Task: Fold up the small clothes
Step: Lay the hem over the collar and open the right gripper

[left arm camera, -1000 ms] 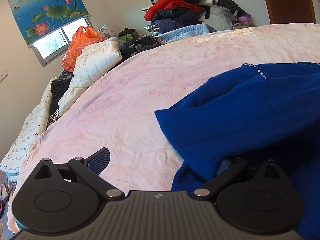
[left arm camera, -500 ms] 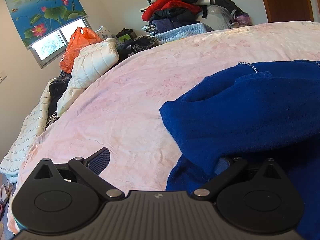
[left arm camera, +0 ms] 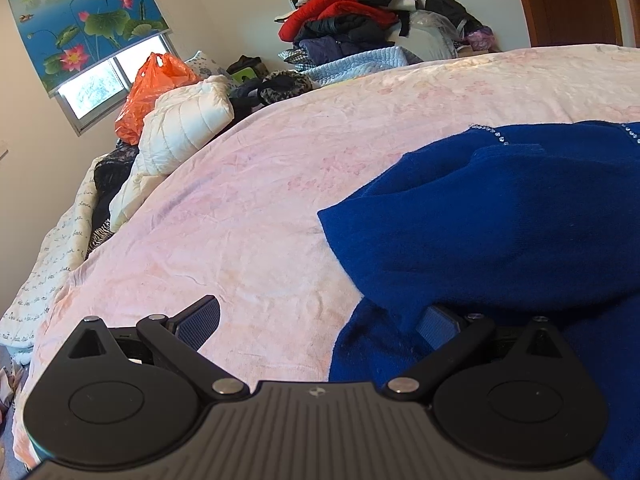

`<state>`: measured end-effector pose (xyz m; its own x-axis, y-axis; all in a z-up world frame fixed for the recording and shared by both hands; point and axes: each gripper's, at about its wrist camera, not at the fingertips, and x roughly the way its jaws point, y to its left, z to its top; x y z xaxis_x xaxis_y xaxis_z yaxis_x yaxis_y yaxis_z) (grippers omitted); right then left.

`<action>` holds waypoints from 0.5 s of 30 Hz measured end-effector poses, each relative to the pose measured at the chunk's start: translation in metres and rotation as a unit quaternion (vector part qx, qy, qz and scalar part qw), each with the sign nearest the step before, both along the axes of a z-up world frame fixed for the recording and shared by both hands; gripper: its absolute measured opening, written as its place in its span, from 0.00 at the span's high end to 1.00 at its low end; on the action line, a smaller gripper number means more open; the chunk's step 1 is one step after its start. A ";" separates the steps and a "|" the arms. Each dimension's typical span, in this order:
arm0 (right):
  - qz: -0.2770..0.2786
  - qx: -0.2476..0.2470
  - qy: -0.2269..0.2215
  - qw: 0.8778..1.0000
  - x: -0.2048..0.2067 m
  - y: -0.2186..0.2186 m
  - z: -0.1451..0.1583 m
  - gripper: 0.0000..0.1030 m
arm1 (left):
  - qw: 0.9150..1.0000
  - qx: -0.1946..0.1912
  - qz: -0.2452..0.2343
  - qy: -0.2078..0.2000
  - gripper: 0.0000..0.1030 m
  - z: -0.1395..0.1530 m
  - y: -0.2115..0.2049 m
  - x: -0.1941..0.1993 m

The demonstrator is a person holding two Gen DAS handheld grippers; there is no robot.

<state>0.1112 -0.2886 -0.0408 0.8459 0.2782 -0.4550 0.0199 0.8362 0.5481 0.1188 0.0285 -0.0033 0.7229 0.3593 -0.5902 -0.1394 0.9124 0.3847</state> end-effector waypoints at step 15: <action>-0.051 0.019 -0.009 0.998 -0.003 -0.016 -0.004 0.90 | 1.000 -0.011 -0.019 -0.007 0.00 0.014 -0.004 -0.015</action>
<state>0.1085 -0.3041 -0.0446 0.8791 0.2066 -0.4295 0.0940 0.8083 0.5812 0.1039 0.0248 0.0107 0.7447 0.3188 -0.5864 -0.1099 0.9251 0.3635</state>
